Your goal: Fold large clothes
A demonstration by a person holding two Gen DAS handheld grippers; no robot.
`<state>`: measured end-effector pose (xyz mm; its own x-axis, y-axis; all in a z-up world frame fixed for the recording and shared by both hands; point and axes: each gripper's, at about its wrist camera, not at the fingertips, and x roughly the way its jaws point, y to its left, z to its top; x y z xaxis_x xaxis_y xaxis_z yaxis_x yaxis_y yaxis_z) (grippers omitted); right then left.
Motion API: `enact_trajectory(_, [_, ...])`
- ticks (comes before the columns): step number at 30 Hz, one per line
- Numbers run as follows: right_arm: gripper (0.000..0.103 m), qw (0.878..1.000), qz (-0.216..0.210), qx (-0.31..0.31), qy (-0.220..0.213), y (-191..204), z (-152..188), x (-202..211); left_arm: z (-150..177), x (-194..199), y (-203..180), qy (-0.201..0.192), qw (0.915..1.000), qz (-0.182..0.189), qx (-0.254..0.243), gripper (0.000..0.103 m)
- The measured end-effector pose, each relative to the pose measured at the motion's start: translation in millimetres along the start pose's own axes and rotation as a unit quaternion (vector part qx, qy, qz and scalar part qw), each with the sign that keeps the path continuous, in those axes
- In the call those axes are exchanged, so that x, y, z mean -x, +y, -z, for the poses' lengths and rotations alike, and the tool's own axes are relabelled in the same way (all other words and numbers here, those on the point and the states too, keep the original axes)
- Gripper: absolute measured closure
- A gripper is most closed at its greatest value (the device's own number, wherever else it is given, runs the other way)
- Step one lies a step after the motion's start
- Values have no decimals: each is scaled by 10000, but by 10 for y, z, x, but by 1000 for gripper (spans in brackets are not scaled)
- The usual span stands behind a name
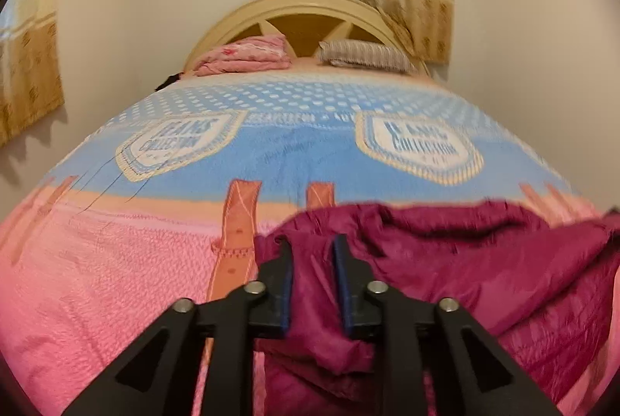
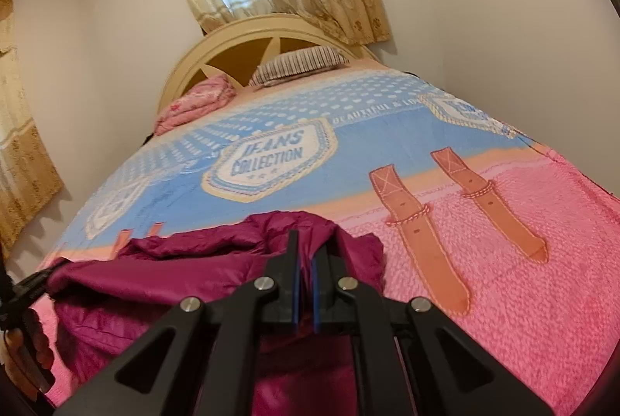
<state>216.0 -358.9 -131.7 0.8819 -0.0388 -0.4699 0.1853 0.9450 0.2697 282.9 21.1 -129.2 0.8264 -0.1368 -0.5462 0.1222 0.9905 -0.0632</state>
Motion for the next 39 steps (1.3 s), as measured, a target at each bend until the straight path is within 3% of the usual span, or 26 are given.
enact_trajectory(2, [97,9999,84,19,67,4,-22,-144,-80,0,77,-266,9991,-231,250,24])
enact_trajectory(4, [97,9998,125,86,110,13,-31,-245,-143,35,172,-657,9956,-508,437,10])
enact_trajectory(5, [96,9997,131,119,153,28,-46,-316,-176,41,202,-820,9939,-562,476,10])
enact_trajectory(8, [93,9996,217,62,175,14,-92,-502,-289,-91,197,-778,9925,-865,365,10])
enact_trajectory(10, [79,9991,386,-15,184,2,-124,-611,-328,-159,186,-785,9903,-1085,361,10])
enact_trajectory(11, [61,9987,468,-60,185,0,-142,-668,-366,-209,173,-762,9881,-1279,374,10])
enact_trajectory(12, [36,9983,554,-81,154,12,-152,-699,-392,-243,172,-728,9863,-1427,383,10])
enact_trajectory(14, [20,9959,904,-84,-66,39,-171,-722,-441,-280,156,-676,9804,-1801,416,10])
enact_trajectory(16, [21,9948,1011,-66,-125,69,-198,-694,-479,-273,131,-646,9778,-1936,478,10])
enact_trajectory(19, [21,9946,1017,211,-95,260,-196,-574,-416,-167,40,-627,9802,-1805,511,10])
enact_trajectory(24, [20,9958,528,747,35,817,-5,-407,-127,-101,-515,-795,9801,-1775,-393,9])
enact_trajectory(27, [20,9876,317,1520,253,1203,210,-536,-24,-284,-805,-780,9711,-1973,-1093,9])
enact_trajectory(30, [20,9773,578,2001,384,1295,306,-814,32,-605,-904,-509,9640,-2133,-1502,9])
enact_trajectory(32, [20,9744,702,2056,575,1213,297,-1034,53,-872,-829,-124,9643,-2240,-1408,9])
enact_trajectory(35, [20,9739,937,1936,722,1028,256,-1255,93,-1203,-640,468,9702,-2209,-877,9])
enact_trajectory(39, [20,9786,910,1623,875,833,272,-1407,86,-1403,-561,727,9746,-2059,-493,9])
